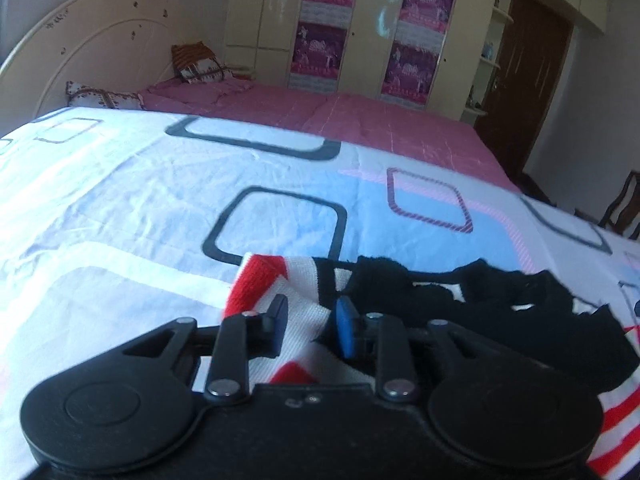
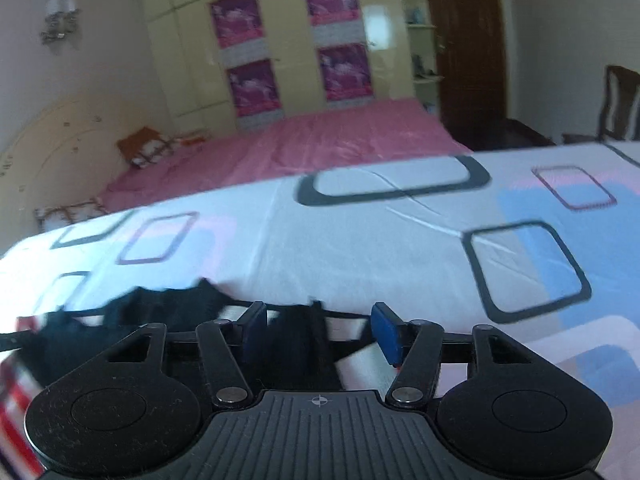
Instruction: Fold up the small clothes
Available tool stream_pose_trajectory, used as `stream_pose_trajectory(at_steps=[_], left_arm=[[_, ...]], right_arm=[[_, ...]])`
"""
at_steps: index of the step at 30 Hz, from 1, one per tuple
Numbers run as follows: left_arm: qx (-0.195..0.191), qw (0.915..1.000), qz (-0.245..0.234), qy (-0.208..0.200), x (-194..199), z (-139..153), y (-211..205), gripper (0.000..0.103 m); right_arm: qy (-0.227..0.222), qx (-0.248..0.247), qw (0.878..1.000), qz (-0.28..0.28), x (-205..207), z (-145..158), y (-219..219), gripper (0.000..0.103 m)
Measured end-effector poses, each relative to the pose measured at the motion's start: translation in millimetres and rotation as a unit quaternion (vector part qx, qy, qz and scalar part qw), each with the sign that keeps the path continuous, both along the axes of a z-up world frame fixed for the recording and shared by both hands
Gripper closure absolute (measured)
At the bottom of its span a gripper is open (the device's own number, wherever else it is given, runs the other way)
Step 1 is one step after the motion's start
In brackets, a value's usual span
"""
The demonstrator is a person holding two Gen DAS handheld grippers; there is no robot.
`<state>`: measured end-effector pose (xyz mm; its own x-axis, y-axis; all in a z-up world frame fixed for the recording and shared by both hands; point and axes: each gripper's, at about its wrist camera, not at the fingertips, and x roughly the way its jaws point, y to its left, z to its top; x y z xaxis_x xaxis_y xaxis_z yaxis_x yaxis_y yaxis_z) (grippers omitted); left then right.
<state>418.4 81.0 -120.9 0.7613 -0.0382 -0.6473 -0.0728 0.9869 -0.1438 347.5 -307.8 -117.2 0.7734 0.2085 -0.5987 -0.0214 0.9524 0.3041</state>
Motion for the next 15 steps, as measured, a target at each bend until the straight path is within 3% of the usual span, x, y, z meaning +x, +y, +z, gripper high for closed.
stream_pose_trajectory(at_steps=[5, 7, 10, 15], left_arm=[[-0.004, 0.9989, -0.045, -0.013, -38.1, 16.9, -17.3, 0.077], [-0.007, 0.9975, -0.069, -0.014, -53.5, 18.2, -31.4, 0.077], [-0.005, 0.9947, -0.102, -0.014, -72.6, 14.5, -53.3, 0.077], [0.015, 0.9955, -0.093, 0.011, -79.9, -7.4, -61.0, 0.075]], right_arm=[[-0.024, -0.011, 0.997, 0.068, -27.5, 18.0, 43.2, 0.046], [-0.02, -0.009, 0.995, 0.099, -36.1, 17.4, 64.5, 0.06], [-0.009, -0.009, 0.991, 0.131, -46.1, 10.0, 89.7, 0.062], [0.008, -0.02, 0.99, 0.136, -56.1, -4.3, 102.1, 0.062]])
